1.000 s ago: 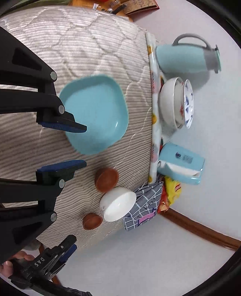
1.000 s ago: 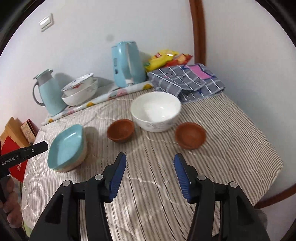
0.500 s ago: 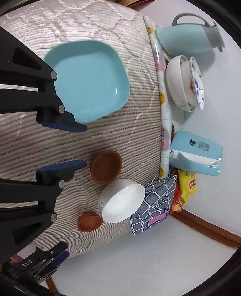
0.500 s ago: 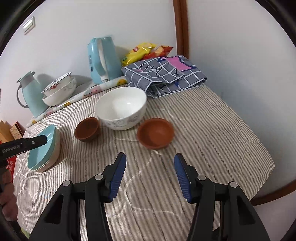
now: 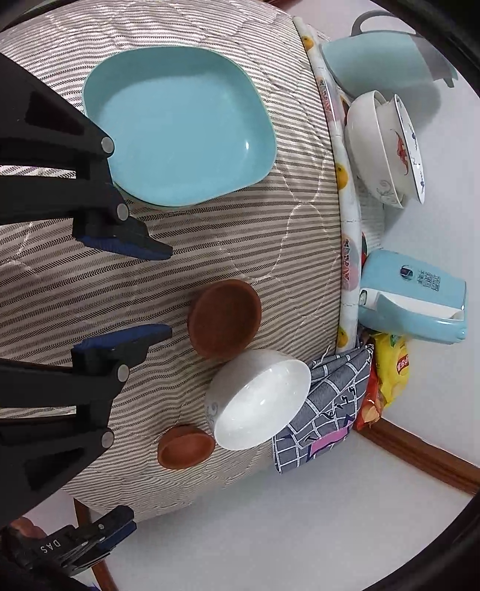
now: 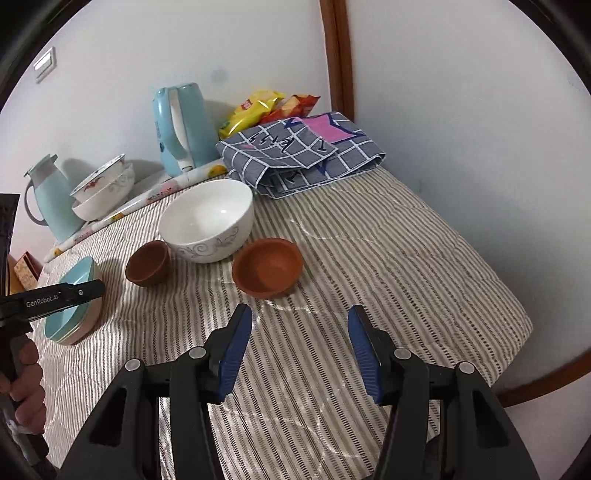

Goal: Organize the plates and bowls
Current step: 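Move both grippers toward the two terracotta-brown bowls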

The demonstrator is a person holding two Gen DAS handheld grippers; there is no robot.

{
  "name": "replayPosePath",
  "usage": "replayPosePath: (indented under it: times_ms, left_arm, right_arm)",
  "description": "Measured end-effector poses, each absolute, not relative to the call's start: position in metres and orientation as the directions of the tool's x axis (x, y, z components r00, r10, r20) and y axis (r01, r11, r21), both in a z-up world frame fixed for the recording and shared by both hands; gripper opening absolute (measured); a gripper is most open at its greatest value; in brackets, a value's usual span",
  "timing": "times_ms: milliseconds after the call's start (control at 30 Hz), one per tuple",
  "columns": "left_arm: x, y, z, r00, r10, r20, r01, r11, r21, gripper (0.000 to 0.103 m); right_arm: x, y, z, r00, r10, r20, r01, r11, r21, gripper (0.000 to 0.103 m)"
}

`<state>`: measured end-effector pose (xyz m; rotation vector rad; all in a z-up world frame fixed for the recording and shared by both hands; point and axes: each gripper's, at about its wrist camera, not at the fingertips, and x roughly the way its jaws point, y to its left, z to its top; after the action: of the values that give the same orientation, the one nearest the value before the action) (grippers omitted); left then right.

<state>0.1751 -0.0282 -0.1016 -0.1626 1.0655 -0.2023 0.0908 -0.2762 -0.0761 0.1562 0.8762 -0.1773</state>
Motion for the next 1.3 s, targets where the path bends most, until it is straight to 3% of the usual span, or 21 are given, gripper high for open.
replayPosePath:
  times_ms: [733,1300]
  left_arm:
    - [0.222,-0.039,-0.127,0.424,-0.195,-0.884,0.064,0.980,-0.186,0.034]
    - [0.214,-0.030,-0.118,0.439,-0.212,-0.873,0.061,0.977,-0.207,0.034]
  right_arm:
    - [0.152,-0.279,-0.102,0.611,-0.057,-0.789,0.160,0.986,0.053,0.054]
    - [0.144,-0.276,-0.098,0.616,-0.052,-0.786,0.158,0.986,0.058,0.054]
